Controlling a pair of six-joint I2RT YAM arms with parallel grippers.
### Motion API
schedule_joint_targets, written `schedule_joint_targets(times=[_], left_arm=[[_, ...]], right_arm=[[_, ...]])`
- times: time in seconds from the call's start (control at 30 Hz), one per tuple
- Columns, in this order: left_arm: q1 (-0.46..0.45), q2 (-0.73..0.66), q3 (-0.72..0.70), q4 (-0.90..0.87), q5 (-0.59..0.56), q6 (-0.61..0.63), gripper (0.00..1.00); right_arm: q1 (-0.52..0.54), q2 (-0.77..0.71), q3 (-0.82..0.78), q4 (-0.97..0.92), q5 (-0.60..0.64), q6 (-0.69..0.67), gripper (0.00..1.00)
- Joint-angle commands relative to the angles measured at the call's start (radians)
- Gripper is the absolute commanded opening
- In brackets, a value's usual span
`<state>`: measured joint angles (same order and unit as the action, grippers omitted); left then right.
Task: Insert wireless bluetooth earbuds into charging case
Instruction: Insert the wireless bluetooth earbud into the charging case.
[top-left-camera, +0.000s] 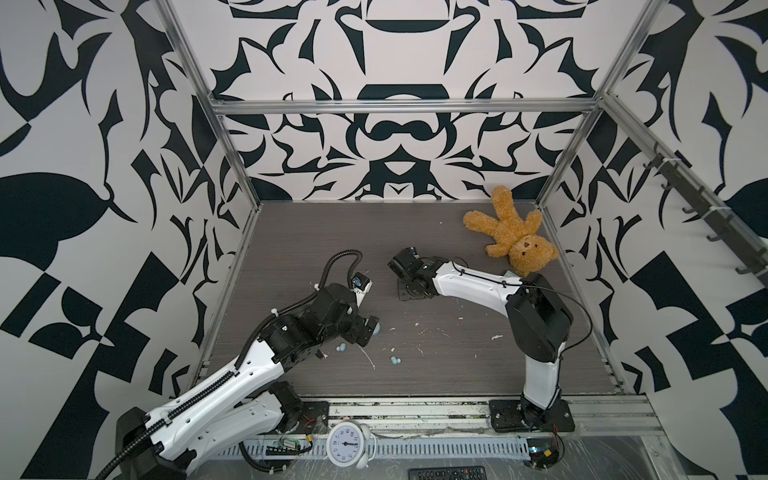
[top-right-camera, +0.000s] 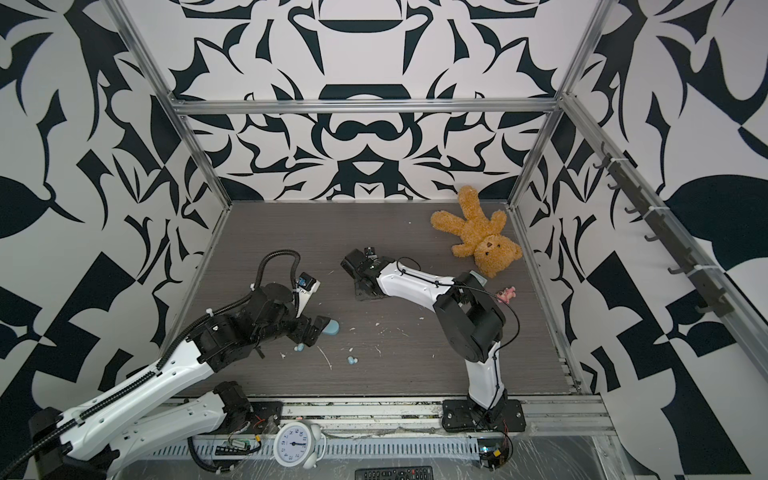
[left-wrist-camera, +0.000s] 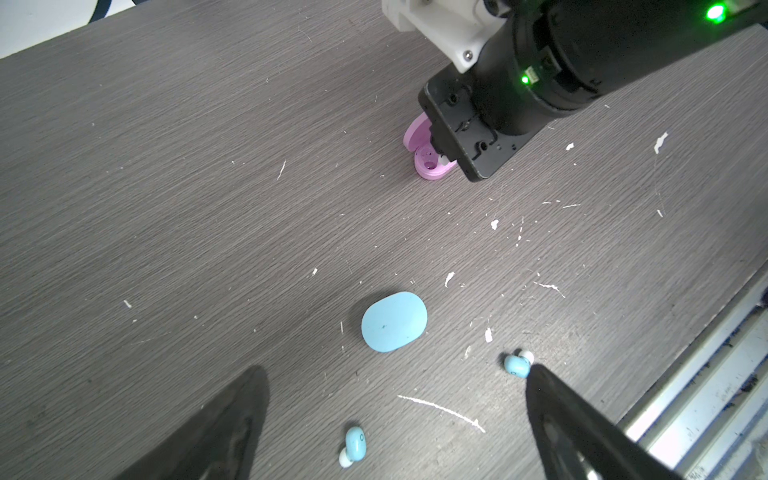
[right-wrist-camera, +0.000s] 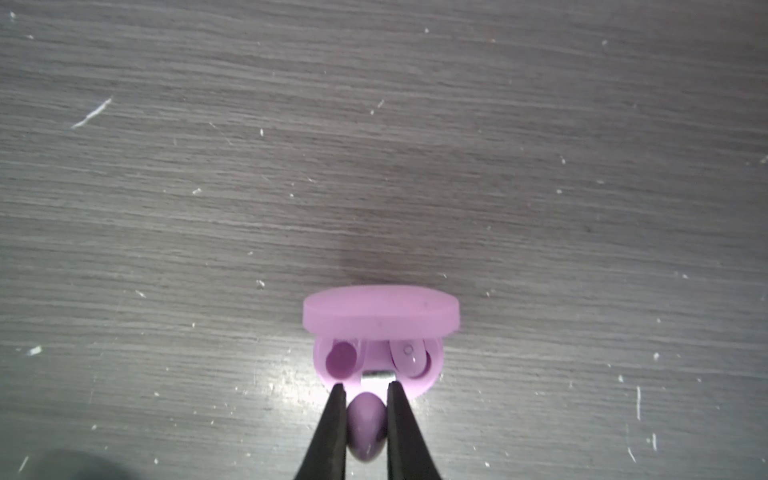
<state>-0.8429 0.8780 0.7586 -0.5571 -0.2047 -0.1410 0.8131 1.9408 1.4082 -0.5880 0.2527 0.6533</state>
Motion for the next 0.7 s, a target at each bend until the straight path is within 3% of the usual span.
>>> schedule_joint_targets(times=[0.0, 0.67], left_arm=[[-0.002, -0.014, -0.012, 0.005, -0.008, 0.002, 0.99], [-0.002, -0.013, -0.012, 0.004, -0.007, 0.002, 0.99]], right_arm=[[-0.005, 0.007, 0.05, -0.037, 0.032, -0.027, 0.14], [-0.01, 0.069, 0.1, -0.05, 0.045, -0.046, 0.13]])
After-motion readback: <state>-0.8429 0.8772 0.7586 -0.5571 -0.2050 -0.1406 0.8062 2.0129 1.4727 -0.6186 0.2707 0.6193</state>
